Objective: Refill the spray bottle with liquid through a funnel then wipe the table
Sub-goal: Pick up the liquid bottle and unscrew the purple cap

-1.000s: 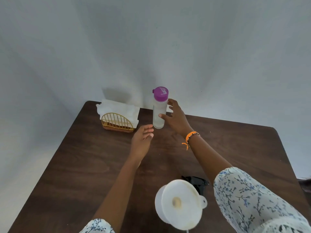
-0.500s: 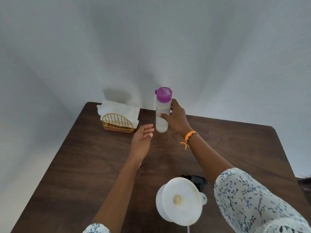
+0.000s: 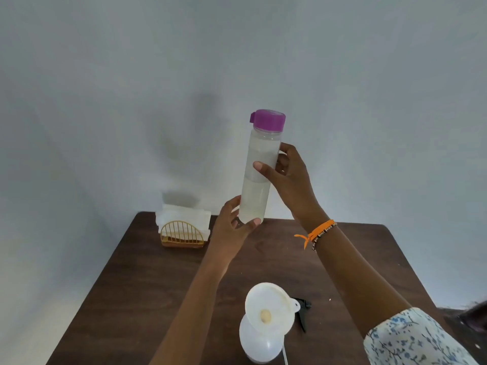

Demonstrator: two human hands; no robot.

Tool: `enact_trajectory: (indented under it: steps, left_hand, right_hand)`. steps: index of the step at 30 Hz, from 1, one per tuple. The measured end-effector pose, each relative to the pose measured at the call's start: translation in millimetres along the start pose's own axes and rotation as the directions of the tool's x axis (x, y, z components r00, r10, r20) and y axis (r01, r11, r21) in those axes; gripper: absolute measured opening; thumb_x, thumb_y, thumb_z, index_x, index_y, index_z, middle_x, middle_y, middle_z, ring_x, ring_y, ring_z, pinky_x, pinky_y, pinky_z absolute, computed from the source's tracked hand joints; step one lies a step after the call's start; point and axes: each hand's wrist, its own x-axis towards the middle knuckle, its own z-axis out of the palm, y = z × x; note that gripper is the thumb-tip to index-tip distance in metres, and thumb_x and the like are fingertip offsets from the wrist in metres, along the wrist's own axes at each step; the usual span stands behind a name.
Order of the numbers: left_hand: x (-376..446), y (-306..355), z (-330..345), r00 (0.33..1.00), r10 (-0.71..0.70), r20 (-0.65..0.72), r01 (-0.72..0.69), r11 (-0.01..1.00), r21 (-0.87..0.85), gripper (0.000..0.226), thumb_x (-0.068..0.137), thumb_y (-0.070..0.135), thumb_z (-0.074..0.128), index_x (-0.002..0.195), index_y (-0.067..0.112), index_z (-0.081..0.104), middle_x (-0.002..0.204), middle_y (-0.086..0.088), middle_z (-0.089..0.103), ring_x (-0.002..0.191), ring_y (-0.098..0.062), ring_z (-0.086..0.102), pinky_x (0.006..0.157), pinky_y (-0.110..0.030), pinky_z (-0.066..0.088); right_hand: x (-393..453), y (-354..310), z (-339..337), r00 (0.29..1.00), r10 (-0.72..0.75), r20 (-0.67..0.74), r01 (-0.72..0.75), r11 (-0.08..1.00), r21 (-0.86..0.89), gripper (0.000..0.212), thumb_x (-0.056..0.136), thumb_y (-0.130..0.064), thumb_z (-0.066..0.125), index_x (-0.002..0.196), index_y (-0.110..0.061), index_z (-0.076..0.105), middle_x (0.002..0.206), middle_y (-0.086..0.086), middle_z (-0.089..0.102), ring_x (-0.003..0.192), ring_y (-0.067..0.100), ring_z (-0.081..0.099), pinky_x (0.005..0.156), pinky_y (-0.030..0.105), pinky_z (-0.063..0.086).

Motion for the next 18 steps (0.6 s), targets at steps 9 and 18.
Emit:
enact_trajectory:
  steps: [9,18]
  left_hand:
    - [-40.3,53.3,12.5,0.979,0.205,-0.017,-0.205,0.979,-0.006,0.050,0.077,0.035,0.071,0.117,0.038,0.041,0.125,0.007,0.053,0.112,-0.014,0.054,0.095,-0.030,0.050]
    - [-75.7,82.4,20.5,0.944,0.315,-0.102,-0.326,0.937,-0.124,0.045,0.074,0.028,0.073,0.112,0.034,0.051,0.116,0.009,0.059,0.106,-0.015,0.059,0.089,-0.025,0.050]
  right_hand:
    - [-31.5,-71.8,-23.1,0.990,-0.129,-0.061,0.134,0.988,0.080,0.035,0.083,-0.029,0.065,0.114,-0.019,0.053,0.104,0.000,0.068,0.096,0.016,0.065,0.086,0.035,0.054]
    - [-50.3,-117.7,-39.3,0.968,-0.230,-0.101,0.239,0.968,0.082,0.044,0.080,-0.042,0.061,0.118,-0.020,0.054,0.117,-0.002,0.063,0.106,0.012,0.060,0.091,0.032,0.050]
